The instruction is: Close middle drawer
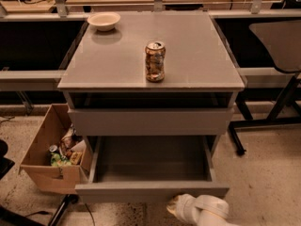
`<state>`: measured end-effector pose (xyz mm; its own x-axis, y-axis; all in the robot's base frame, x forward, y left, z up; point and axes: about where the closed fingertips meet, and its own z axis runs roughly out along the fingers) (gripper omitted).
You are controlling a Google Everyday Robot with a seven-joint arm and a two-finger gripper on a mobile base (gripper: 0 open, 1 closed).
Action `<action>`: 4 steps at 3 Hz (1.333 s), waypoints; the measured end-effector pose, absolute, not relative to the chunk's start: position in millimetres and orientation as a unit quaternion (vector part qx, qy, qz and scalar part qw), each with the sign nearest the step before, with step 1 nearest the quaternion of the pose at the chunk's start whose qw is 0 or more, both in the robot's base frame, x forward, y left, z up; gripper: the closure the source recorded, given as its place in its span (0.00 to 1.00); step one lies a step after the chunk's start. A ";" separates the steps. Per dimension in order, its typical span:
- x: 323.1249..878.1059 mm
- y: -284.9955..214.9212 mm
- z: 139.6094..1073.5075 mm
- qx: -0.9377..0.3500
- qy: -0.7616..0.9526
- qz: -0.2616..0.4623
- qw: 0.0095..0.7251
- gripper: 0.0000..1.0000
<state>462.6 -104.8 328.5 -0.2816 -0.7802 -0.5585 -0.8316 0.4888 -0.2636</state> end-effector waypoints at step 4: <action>582.6 -89.0 363.1 -0.532 0.769 0.028 0.352 1.00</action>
Offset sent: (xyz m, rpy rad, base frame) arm 0.1847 0.0156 0.0455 -0.0082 -0.1070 0.1170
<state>582.6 -89.0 363.1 -0.1856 -0.7994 -0.5714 -0.8386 0.4319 -0.3319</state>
